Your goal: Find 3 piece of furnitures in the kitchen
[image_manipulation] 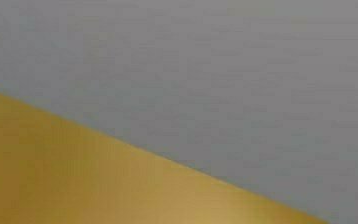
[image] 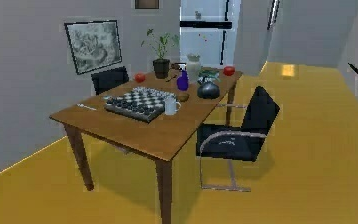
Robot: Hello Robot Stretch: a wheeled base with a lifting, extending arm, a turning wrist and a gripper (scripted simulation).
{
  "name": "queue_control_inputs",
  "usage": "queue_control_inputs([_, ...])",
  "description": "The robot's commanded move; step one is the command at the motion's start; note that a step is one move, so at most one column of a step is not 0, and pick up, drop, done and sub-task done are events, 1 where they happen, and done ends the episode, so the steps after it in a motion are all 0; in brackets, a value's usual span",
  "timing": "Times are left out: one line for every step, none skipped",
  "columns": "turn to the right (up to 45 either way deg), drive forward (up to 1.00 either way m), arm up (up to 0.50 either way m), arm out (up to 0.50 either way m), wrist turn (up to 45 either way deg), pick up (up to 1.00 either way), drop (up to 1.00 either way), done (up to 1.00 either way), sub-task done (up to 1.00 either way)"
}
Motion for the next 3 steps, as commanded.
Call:
queue_control_inputs([0.0,0.00,0.00,0.00,0.0,0.00,0.00,0.00,1.00])
queue_control_inputs([39.0,0.00,0.00,0.00,0.0,0.00,0.00,0.00,0.00])
queue_control_inputs([0.0,0.35,0.00,0.00,0.0,0.00,0.00,0.00,0.00])
